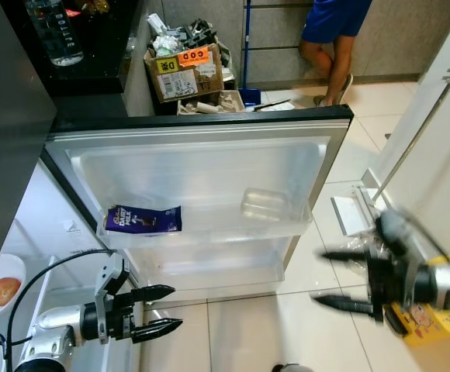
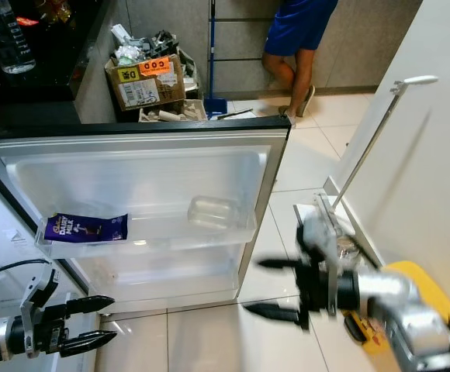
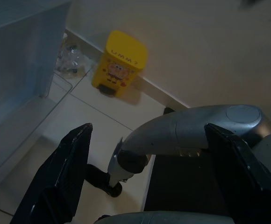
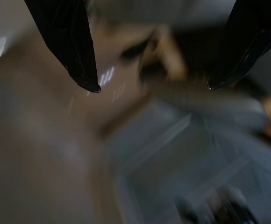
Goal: Restocking fridge
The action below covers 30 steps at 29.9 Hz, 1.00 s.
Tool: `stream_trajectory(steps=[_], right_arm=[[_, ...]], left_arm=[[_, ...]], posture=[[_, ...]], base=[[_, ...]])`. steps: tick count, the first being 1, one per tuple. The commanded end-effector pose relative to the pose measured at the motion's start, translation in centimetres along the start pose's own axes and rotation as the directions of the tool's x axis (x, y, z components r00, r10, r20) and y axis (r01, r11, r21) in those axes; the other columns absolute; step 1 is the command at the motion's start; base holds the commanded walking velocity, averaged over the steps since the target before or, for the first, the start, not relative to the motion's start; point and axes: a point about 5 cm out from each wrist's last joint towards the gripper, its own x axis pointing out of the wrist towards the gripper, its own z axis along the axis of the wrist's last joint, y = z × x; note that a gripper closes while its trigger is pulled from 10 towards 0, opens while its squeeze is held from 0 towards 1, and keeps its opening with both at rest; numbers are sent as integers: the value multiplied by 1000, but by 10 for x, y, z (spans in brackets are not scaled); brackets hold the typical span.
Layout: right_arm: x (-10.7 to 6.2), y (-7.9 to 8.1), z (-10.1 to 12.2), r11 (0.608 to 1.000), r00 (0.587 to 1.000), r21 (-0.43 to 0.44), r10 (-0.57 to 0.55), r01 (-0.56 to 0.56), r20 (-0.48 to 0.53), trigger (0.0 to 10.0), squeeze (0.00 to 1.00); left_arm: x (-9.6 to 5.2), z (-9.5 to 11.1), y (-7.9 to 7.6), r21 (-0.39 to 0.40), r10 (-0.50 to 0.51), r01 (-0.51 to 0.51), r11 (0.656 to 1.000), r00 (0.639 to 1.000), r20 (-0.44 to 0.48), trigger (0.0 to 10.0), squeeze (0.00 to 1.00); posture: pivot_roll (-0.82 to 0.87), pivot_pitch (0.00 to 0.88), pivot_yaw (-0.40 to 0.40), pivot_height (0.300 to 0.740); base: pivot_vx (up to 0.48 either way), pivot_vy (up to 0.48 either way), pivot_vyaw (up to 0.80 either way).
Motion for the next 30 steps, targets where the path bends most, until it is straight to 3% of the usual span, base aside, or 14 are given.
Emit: stream_trajectory(steps=[1,5,7,9,12,13,14,16,17,19,20,22,25,30], right_arm=[[1,-4,-30,994,996,89,-57,63,-62,10000,0],[2,-7,-51,981,990,152,-108,121,-89,10000,0],[6,-11,-82,940,967,237,-216,243,-137,10000,0],[9,-11,-93,920,954,266,-252,287,-160,10000,0],[14,-13,-134,777,846,343,-445,528,-294,10000,0],[14,-13,-134,777,846,343,-445,528,-294,10000,0],[13,-9,-156,661,741,343,-548,667,-388,10000,0],[13,-1,-172,565,656,339,-602,753,-455,10000,0],[13,-1,-172,565,656,339,-602,753,-455,10000,0],[16,13,-190,477,565,310,-626,822,-537,10000,0],[18,19,-196,457,536,290,-628,841,-564,10000,0],[26,33,-207,415,526,327,-615,849,-587,10000,0],[31,40,-211,391,527,354,-608,850,-594,10000,0],[44,52,-217,427,529,321,-582,845,-618,10000,0]], left_arm=[[2,-3,-1,-5,-1,1,1000,1000,2,10000,0],[2,-2,0,-4,1,-1,1000,1000,3,10000,0],[3,-2,0,-3,3,-3,1000,1000,2,10000,0],[3,-3,0,-3,3,-3,1000,1000,2,10000,0],[4,-3,1,-4,16,-16,1000,1000,4,10000,0],[4,-3,1,-4,16,-16,1000,1000,4,10000,0],[6,-4,2,-3,37,-37,999,999,5,10000,0],[8,-4,4,-3,55,-55,998,998,13,10000,0],[8,-4,4,-3,55,-55,998,998,13,10000,0],[10,-5,4,-5,69,-69,998,997,23,10000,0],[11,-5,4,-6,73,-73,997,997,25,10000,0],[12,-6,4,-10,80,-80,997,996,34,10000,0],[13,-7,4,-12,81,-81,997,996,39,10000,0],[15,-6,6,-9,101,-101,995,994,49,10000,0]], posture=[[-69,64,-21,740],[-68,63,-23,740],[-68,63,-23,740],[-68,63,-23,740],[-65,61,-19,740],[-65,61,-19,740],[-63,60,-20,740],[-63,59,-19,740],[-63,59,-19,740],[-63,59,-19,740],[-63,59,-19,740],[-62,58,-17,740],[-62,58,-17,740],[-60,56,-8,740]], base=[[0,0,0],[0,0,0],[0,0,0],[0,0,0],[0,0,0],[0,0,0],[0,0,0],[0,0,0],[0,0,0],[0,0,0],[0,0,0],[0,0,0],[0,0,0],[0,0,0]])
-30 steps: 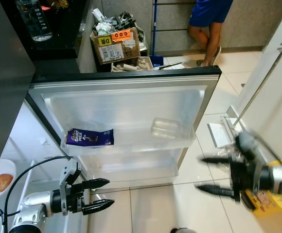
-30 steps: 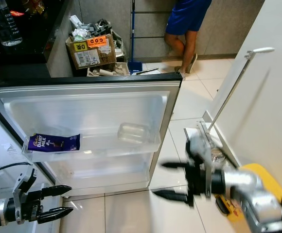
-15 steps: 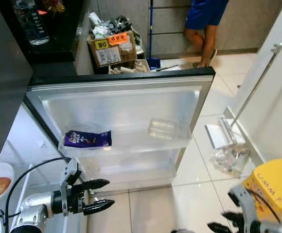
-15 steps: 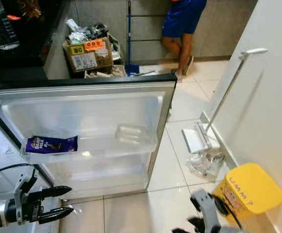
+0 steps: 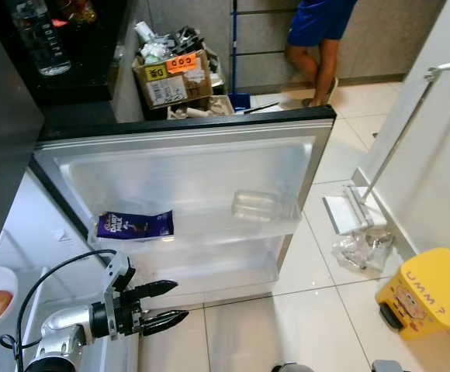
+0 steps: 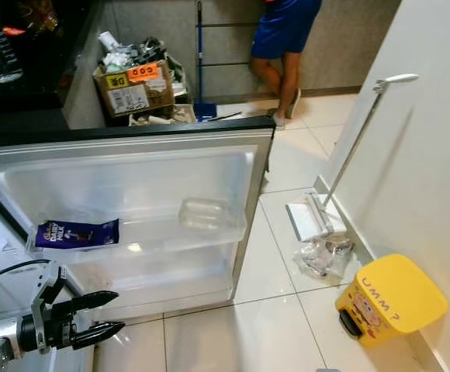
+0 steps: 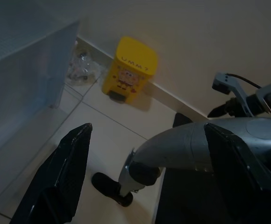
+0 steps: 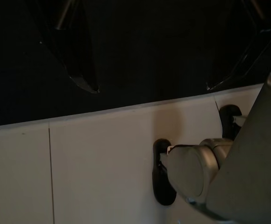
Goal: Restocking fridge
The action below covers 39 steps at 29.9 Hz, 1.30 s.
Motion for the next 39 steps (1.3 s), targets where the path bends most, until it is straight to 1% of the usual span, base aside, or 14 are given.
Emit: stream_trajectory(steps=[1,5,6,10,11,13,18,21,25,27,28,32,35,39], right_arm=[[0,2,-2,1000,1000,-17,-5,5,-6,10000,0],[1,4,-1,999,1000,-30,-18,18,-2,10000,0],[3,5,3,999,1000,-39,-30,31,7,10000,0],[5,8,16,997,999,-68,-34,36,34,10000,0],[5,8,16,997,999,-68,-34,36,34,10000,0],[6,8,19,997,999,-72,-34,37,40,10000,0],[6,9,19,996,999,-87,-31,34,33,10000,0],[7,11,18,996,999,-91,-23,26,31,10000,0],[7,12,17,995,999,-94,-20,23,30,10000,0],[7,12,16,995,999,-96,-24,26,28,10000,0],[7,12,16,995,999,-96,-24,26,28,10000,0],[6,9,17,996,998,-83,-39,42,43,10000,0],[6,8,18,996,998,-80,-40,44,50,10000,0],[5,6,20,997,997,-76,-25,30,72,10000,0]], left_arm=[[3,-4,0,-10,15,-15,1000,1000,9,10000,0],[7,-7,3,-16,68,-68,998,998,-16,10000,0],[13,-13,7,-16,154,-155,988,986,-60,10000,0],[27,-39,8,-43,310,-326,944,927,-210,10000,0],[27,-39,8,-43,310,-326,944,927,-210,10000,0],[33,-51,5,-75,352,-383,921,898,-266,10000,0],[48,-68,-4,-186,372,-432,883,883,-287,10000,0],[54,-76,-9,-211,393,-463,861,869,-301,10000,0],[54,-82,-12,-219,414,-492,842,851,-323,10000,0],[52,-89,-15,-217,440,-531,819,824,-357,10000,0],[52,-89,-15,-217,440,-531,819,824,-357,10000,0],[40,-107,-21,-190,523,-649,737,725,-448,10000,0],[38,-110,-22,-189,530,-662,725,712,-461,10000,0],[28,-125,-33,-187,548,-715,673,652,-524,10000,0]], posture=[[-60,56,-8,740],[-60,57,-5,740],[-58,56,-6,740],[-57,52,-6,740],[-57,52,-6,740],[-57,49,-8,740],[-57,49,-9,740],[-57,50,-10,740],[-58,51,-10,740],[-60,52,-9,740],[-60,52,-9,740],[-61,54,-9,740],[-60,54,-9,740],[-61,49,-9,740]], base=[[0,0,0],[0,0,0],[0,0,0],[0,0,0],[0,0,0],[0,0,0],[0,0,0],[0,0,0],[0,0,0],[0,0,0],[0,0,0],[0,0,0],[0,0,0],[0,0,659]])
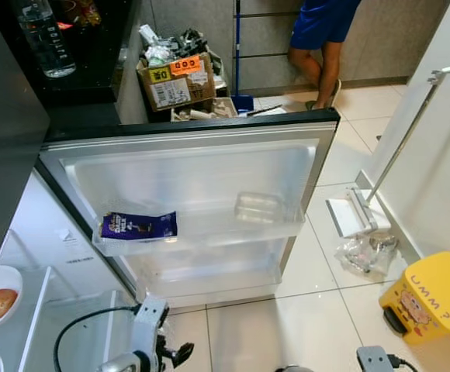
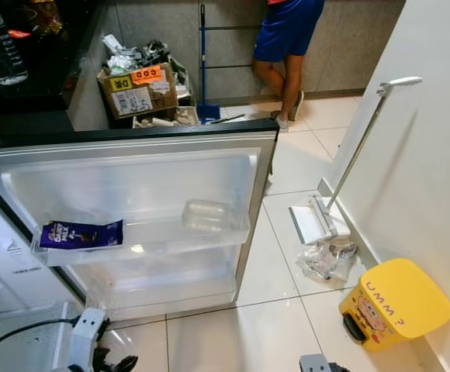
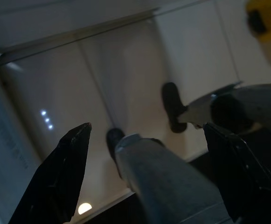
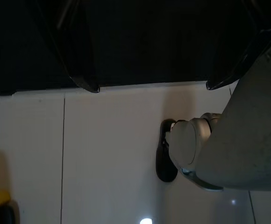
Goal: Restocking fridge
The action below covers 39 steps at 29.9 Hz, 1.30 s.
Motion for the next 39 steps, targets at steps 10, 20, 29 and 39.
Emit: stream_trajectory(steps=[10,20,29,39], right_arm=[[-1,-2,0,1000,1000,1,-4,4,9,10000,0],[-2,-6,-4,999,999,8,-35,35,-6,10000,0],[-2,-6,-4,999,1000,-23,-25,25,-9,10000,0],[-2,-6,-5,999,1000,-18,-26,26,-11,10000,0]], left_arm=[[-7,-38,-5,-41,47,-53,998,991,-123,10000,0],[-2,-23,-6,-29,31,-33,999,997,-65,10000,0],[2,-16,-9,-8,11,-11,1000,998,-56,10000,0],[3,-13,-9,-22,29,-30,999,999,-39,10000,0]], posture=[[-64,41,-6,740],[-62,51,-7,740],[-66,52,-6,740],[-60,54,-11,740]], base=[[0,0,711],[0,0,338],[0,0,386],[0,0,681]])
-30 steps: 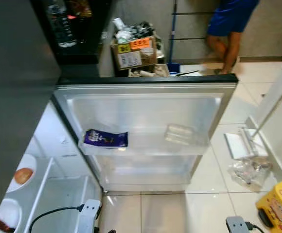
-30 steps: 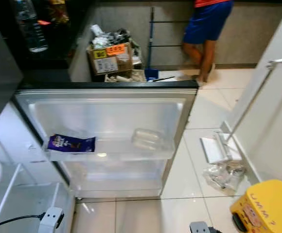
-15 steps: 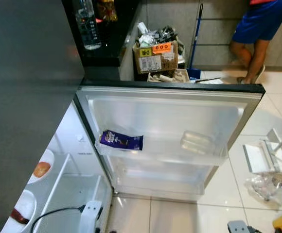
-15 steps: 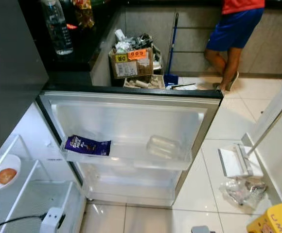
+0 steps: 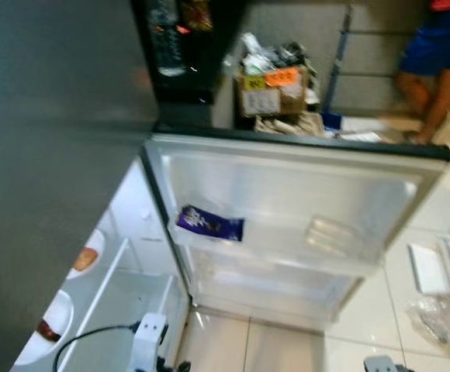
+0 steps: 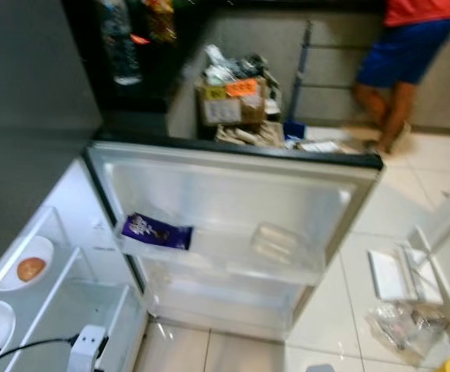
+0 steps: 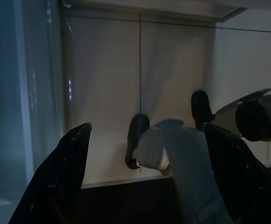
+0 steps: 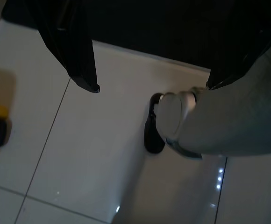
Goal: Restocking fridge
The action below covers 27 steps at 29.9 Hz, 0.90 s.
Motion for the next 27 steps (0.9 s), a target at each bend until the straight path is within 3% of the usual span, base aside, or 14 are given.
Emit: stream_trajectory(steps=[1,10,21,27], right_arm=[[-1,1,-4,1000,1000,14,3,-3,-8,10000,0],[-1,2,-3,1000,1000,15,-5,5,3,10000,0],[-1,-1,-5,999,999,16,-47,47,-14,10000,0],[-1,-2,-5,998,998,28,-64,64,-13,10000,0]], left_arm=[[0,-2,-1,3,3,-3,1000,1000,-6,10000,0],[0,-4,-1,11,-11,11,1000,1000,-17,10000,0],[0,-9,-4,25,-26,27,999,999,-37,10000,0],[1,-8,-5,22,-22,23,999,999,-44,10000,0]], posture=[[-60,54,-11,740],[-62,56,-8,740],[-60,55,-7,740],[-59,57,-4,740]], base=[[0,0,675],[0,0,671],[0,-359,0],[0,0,0]])
